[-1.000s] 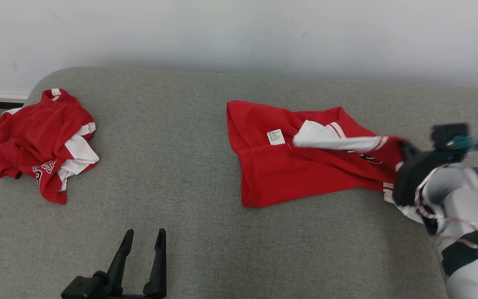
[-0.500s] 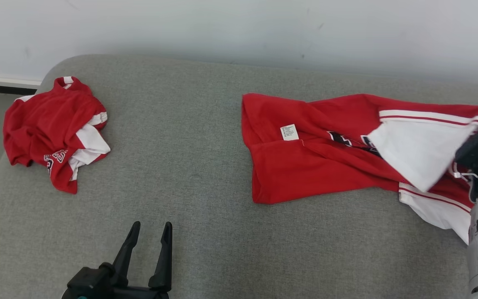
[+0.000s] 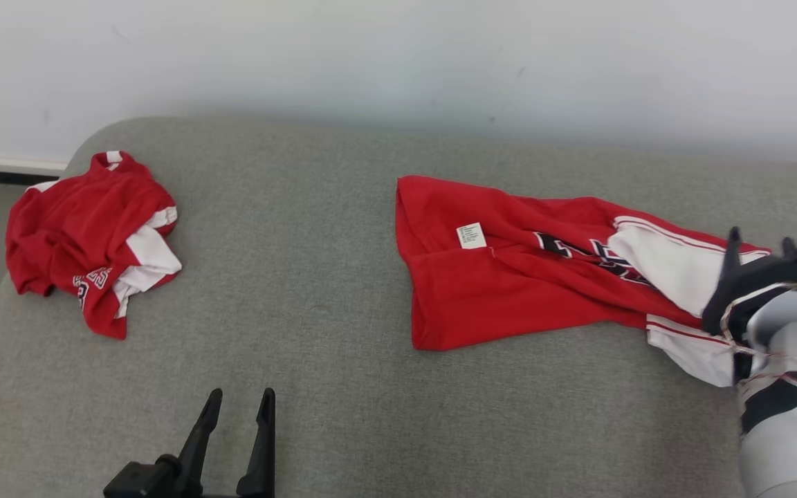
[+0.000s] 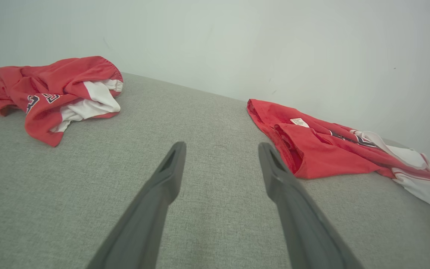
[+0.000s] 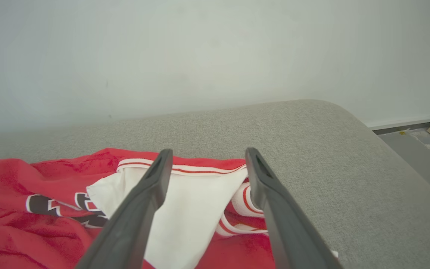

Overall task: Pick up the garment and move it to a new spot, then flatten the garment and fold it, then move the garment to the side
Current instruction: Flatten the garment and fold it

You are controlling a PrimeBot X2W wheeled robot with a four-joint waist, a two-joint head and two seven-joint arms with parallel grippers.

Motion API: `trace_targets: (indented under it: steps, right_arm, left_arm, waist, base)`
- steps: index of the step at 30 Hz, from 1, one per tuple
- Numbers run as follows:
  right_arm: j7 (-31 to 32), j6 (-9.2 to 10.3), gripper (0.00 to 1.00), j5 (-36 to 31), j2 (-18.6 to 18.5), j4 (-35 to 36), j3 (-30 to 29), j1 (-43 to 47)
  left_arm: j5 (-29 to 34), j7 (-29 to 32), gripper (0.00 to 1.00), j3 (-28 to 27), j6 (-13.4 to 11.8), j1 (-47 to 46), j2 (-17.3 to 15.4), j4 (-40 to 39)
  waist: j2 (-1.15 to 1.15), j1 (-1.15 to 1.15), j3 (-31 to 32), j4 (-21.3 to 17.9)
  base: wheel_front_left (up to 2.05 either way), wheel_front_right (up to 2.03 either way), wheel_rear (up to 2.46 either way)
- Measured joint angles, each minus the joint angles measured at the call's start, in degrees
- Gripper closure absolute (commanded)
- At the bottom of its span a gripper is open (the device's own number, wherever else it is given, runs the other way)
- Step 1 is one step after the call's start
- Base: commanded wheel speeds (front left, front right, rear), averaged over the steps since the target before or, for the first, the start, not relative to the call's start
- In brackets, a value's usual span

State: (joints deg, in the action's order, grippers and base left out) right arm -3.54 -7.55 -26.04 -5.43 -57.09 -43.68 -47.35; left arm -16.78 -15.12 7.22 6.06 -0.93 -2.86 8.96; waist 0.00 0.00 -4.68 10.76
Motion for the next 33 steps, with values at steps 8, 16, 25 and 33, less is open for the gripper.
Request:
trace_targets:
  steps: [8, 16, 25, 33]
  right_arm:
    - [-11.0, 0.00, 0.00, 5.6, 1.8, -5.0, 16.7, 4.7]
    - [-11.6, 0.00, 0.00, 24.2, 2.2, 23.5, 44.5, 26.1]
    - [-10.9, 0.00, 0.00, 30.1, -0.5, 39.8, 46.0, 43.0]
    - [-8.6, 0.00, 0.00, 30.2, 0.1, 45.4, 45.3, 45.7]
  left_arm:
    - [0.1, 0.0, 0.00, -2.1, -0.5, 3.0, 0.0, -0.4]
    - [0.1, 0.0, 0.00, -4.1, -0.7, 5.1, 0.0, -1.1]
    - [0.4, 0.0, 0.00, -4.2, -0.5, 5.9, 0.0, -0.8]
    - [1.8, 0.6, 0.00, -2.0, 0.4, 0.4, -0.8, 5.4]
  waist:
    - [0.00, 0.00, 2.6, -3.3]
    - [0.00, 0.00, 5.4, -7.4]
    - [-0.01, -0.01, 6.7, -8.6]
    - [-0.01, 0.00, 5.7, -10.4]
  base:
    - [0.00, 0.00, 0.00]
    - [0.00, 0.00, 0.00]
    - [0.00, 0.00, 0.00]
    - [0.00, 0.00, 0.00]
